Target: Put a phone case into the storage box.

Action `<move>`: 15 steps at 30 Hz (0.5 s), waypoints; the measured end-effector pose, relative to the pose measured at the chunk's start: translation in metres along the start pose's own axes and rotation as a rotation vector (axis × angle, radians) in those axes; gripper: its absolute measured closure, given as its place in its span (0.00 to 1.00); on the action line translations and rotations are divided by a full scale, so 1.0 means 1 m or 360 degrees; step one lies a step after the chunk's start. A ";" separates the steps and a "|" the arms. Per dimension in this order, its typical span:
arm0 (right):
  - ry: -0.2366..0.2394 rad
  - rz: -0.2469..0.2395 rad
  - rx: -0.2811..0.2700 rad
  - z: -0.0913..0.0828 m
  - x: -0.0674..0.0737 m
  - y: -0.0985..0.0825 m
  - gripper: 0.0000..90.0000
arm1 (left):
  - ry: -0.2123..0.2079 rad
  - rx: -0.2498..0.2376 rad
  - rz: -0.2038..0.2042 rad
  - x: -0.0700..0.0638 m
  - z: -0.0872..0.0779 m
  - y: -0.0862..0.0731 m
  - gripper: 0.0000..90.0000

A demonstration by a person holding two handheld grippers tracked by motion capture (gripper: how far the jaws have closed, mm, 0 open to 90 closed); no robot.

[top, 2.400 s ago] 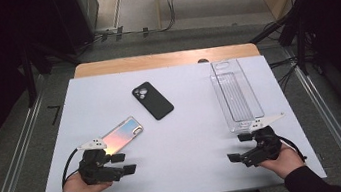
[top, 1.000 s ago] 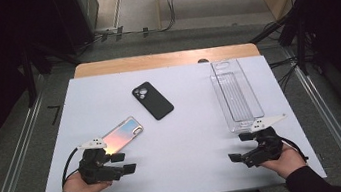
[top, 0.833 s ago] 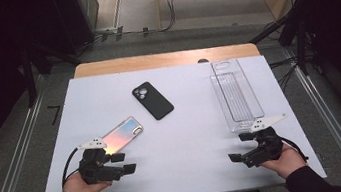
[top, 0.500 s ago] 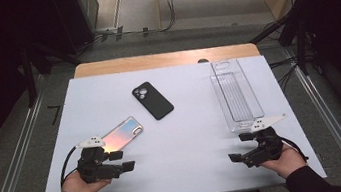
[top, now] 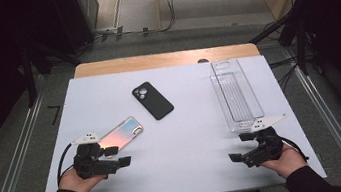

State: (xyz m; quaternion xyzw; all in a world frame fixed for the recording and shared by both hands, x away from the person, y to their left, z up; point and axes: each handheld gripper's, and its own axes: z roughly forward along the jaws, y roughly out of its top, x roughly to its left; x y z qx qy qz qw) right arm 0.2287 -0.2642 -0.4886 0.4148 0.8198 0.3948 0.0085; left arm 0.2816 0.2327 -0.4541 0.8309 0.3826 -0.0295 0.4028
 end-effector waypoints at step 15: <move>-0.0002 0.0001 -0.0006 0.000 0.000 0.000 0.06 | -0.0039 -0.0067 0.0090 0.007 0.002 0.018 0.00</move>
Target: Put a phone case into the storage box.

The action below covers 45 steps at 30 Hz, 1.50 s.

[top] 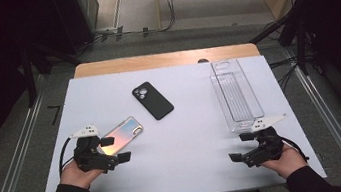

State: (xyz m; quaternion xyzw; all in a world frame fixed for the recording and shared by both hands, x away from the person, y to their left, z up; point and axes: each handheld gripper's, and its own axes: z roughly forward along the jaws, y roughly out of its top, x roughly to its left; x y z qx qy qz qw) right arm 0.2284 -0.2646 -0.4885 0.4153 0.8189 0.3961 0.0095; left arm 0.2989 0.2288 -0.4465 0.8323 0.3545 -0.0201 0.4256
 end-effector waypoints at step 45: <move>0.0011 0.0017 -0.0001 -0.001 0.000 -0.001 0.06 | 0.0085 0.0008 0.0081 0.055 0.025 0.045 0.00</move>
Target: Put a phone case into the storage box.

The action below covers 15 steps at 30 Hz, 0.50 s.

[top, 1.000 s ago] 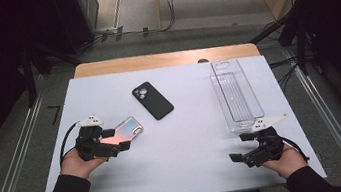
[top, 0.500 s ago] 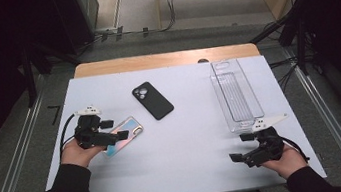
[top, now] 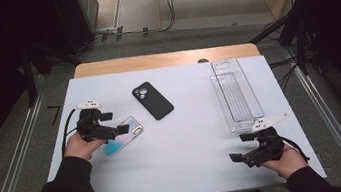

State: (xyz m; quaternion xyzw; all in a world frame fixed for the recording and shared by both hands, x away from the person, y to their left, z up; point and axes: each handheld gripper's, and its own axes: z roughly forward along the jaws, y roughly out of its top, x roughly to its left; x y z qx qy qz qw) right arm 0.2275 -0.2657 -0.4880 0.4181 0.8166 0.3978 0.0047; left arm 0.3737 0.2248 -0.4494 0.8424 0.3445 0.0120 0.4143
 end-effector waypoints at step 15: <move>0.0006 0.0009 -0.0001 0.000 0.000 0.000 0.06 | 0.0056 0.0072 0.0108 0.009 0.011 -0.008 0.05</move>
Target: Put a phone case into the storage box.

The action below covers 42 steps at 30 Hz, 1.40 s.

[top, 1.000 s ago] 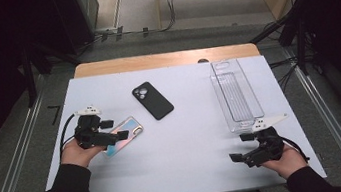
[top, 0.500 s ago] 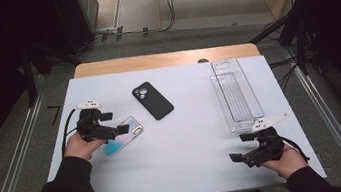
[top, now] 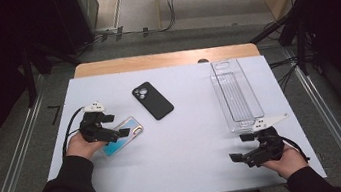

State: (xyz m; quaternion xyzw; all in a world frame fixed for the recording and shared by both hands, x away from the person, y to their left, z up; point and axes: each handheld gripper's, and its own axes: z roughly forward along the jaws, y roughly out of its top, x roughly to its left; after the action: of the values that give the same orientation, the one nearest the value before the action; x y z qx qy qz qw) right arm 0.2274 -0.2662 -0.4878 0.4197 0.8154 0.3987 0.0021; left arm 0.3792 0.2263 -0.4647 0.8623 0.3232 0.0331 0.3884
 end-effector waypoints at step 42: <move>-0.0006 -0.0006 0.0021 0.001 0.000 -0.001 0.06 | 0.0302 0.0261 0.0174 -0.013 0.029 -0.018 0.18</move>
State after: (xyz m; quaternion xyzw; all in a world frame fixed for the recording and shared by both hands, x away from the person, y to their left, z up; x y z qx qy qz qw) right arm 0.2269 -0.2659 -0.4889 0.4190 0.8188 0.3925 0.0017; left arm 0.3685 0.2090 -0.4944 0.9004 0.3127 0.1090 0.2820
